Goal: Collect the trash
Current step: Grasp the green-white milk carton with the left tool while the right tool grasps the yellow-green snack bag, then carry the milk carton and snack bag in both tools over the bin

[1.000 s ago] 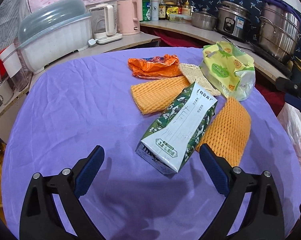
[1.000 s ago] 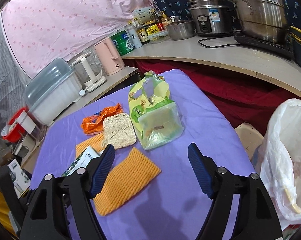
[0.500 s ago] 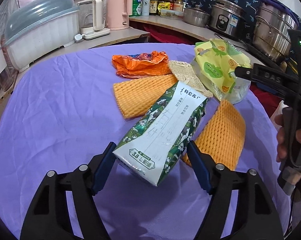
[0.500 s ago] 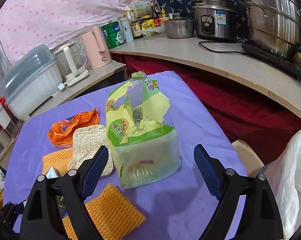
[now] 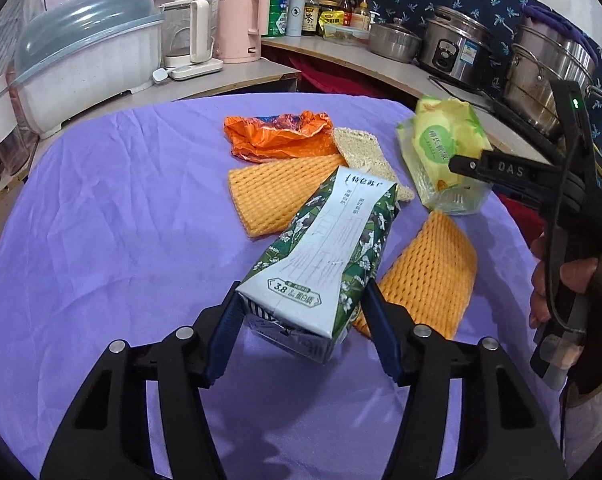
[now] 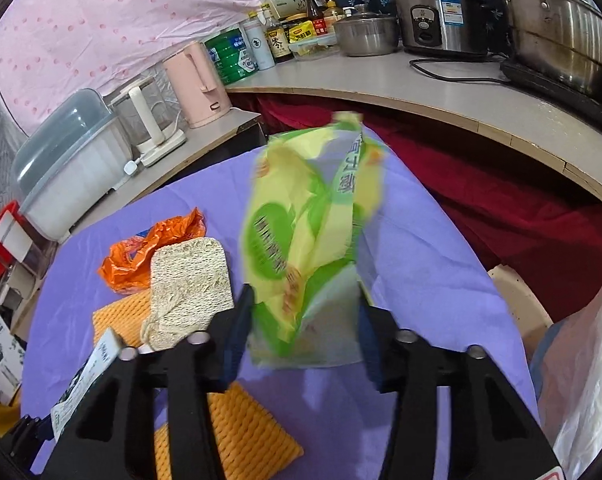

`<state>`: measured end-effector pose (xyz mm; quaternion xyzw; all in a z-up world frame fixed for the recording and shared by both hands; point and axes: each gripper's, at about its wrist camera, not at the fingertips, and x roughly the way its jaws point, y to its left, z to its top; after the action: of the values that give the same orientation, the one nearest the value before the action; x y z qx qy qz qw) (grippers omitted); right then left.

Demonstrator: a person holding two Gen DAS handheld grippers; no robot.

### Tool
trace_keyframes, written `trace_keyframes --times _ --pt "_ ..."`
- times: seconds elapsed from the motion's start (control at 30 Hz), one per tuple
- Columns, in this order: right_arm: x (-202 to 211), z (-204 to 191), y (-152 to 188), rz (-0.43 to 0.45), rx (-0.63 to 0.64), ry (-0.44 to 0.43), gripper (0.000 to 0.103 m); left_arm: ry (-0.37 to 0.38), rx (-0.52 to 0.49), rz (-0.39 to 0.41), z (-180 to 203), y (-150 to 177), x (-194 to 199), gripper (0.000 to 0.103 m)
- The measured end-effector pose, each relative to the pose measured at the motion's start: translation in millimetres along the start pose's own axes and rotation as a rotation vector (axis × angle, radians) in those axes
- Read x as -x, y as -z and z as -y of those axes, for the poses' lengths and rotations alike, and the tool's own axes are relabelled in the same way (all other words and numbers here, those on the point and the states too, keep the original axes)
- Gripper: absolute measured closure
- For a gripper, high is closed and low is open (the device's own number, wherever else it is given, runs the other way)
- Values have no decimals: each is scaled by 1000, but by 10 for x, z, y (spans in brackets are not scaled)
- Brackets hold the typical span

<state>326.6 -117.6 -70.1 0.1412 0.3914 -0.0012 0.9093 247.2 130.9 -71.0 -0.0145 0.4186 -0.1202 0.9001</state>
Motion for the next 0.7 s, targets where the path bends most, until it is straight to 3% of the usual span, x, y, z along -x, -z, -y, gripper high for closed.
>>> trace_keyframes --times 0.13,0.7 --pt "181 33 28 12 -14 -19 78 -2 8 18 43 -25 132 49" --pt "1676 484 228 182 -78 -83 79 42 -16 138 592 -97 1048 55"
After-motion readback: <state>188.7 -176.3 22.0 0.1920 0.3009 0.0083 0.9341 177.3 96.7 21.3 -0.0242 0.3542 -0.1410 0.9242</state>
